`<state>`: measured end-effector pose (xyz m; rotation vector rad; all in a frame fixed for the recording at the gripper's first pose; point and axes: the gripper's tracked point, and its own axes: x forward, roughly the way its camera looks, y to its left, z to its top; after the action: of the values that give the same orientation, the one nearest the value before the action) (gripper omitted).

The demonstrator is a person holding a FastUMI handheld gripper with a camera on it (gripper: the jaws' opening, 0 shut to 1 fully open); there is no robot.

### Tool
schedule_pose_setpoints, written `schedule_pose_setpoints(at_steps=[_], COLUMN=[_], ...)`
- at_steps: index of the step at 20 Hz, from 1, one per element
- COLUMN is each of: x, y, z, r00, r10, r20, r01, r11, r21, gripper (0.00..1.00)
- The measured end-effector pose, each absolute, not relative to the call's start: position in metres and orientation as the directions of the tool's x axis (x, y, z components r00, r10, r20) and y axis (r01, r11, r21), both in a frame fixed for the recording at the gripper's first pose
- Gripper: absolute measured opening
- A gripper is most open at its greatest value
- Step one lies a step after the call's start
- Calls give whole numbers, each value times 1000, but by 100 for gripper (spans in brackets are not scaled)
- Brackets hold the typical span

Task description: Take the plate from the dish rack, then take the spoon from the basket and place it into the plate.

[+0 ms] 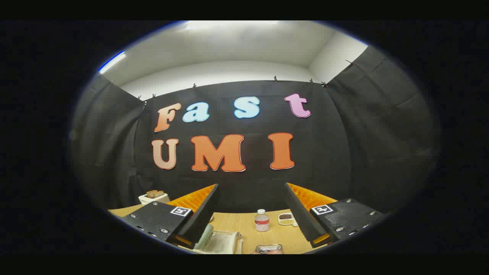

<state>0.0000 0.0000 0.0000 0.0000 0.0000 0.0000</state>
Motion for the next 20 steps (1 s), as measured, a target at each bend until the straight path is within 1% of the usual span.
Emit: schedule_pose_setpoints(at_steps=[7,16,20], x=[9,11,16], y=[21,41,52], z=[-3,-9,-20], r00=[1000,997,991], r10=[10,51,77], r20=[-27,-54,-108], r01=[-10,-52,-80], r11=[1000,999,997], r21=[5,-16,-22], gripper=[98,98,98])
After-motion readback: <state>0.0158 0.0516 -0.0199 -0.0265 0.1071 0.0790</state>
